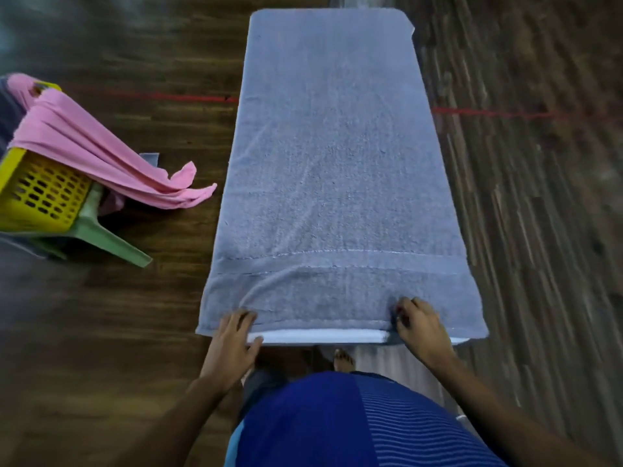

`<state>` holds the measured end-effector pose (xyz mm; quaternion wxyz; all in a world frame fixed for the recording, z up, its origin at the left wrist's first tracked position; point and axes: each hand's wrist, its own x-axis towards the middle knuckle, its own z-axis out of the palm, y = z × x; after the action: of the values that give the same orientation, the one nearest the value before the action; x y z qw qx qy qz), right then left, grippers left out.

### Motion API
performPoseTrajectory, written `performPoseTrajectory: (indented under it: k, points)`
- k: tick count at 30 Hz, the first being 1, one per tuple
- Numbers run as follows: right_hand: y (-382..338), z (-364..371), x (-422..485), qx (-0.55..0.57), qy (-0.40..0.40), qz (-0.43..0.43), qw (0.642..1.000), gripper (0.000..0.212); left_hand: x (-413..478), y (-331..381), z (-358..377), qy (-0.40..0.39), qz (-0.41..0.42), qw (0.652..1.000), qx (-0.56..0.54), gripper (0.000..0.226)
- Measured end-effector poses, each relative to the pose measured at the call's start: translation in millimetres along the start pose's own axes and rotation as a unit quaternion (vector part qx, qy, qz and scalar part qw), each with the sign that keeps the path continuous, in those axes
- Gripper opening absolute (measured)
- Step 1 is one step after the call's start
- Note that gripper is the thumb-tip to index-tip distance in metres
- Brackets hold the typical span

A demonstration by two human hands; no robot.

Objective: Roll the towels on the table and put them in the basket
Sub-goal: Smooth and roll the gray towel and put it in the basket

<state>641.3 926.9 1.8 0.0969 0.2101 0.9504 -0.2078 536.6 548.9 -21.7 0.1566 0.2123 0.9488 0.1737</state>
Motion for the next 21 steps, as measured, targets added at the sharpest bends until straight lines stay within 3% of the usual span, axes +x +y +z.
performPoseTrajectory:
  k: [5,11,17,21]
  points:
    - [63,-9,-21,-0.042,-0.018,-0.039,0.998,0.041,-15,3,3,0.001,0.020,1.000,0.008,0.046]
    - [78,-13,-19,-0.054,-0.037,-0.098,0.993,0.050,-8,8,-8,-0.006,0.036,0.998,0.055,0.042]
    - [92,-11,-37,-0.038,0.015,-0.053,0.998,0.051,-13,-1,-18,0.009,-0.008,0.998,0.068,0.031]
    - [99,-11,-38,-0.016,0.026,-0.068,0.997,0.052,-12,-3,-23,0.000,-0.007,0.999,0.054,0.030]
